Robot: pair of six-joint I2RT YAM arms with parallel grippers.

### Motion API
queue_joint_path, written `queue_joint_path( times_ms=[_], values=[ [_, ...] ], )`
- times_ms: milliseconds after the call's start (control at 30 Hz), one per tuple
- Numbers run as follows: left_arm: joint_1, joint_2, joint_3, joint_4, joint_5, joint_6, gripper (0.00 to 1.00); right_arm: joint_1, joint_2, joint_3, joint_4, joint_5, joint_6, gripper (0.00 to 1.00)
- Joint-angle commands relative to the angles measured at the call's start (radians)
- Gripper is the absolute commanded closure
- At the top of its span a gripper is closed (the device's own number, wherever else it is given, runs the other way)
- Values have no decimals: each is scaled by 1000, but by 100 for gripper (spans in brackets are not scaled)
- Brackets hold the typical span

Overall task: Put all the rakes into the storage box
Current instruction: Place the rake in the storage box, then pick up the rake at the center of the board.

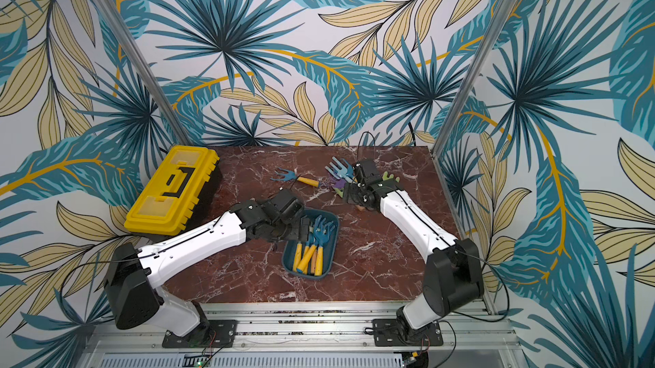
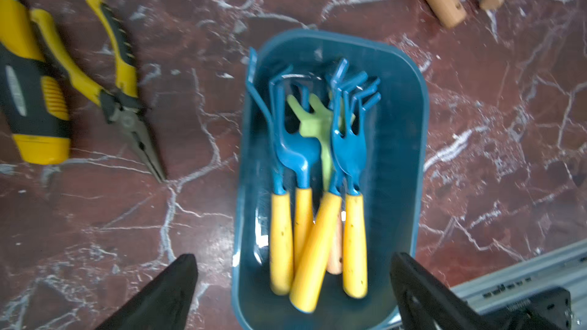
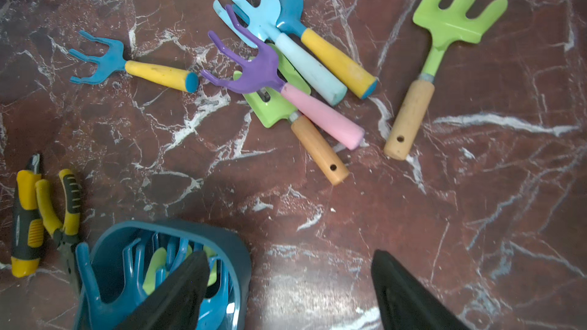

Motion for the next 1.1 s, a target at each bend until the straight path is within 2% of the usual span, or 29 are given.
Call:
queue_joint_path(
  times_ms=[0, 167, 300, 533, 867, 1067],
  values=[
    [79, -43, -49, 63, -7, 85, 0, -22, 90, 101, -95, -32, -76, 17],
    [213, -86, -104, 137, 41, 118, 0, -65, 222, 256, -177, 1, -68, 18],
    [267, -89, -115, 152, 81, 141, 0, -147, 259, 266, -183, 32, 11, 21],
    [304, -93, -154, 236, 85, 157, 0, -242, 286, 232, -187, 174, 84, 22],
    [327, -98, -238, 485, 72, 209, 0, -289, 434, 310, -224, 128, 192, 32],
    [327, -141, -363, 651, 65, 211, 0, -300, 519, 382, -240, 111, 227, 36]
  ],
)
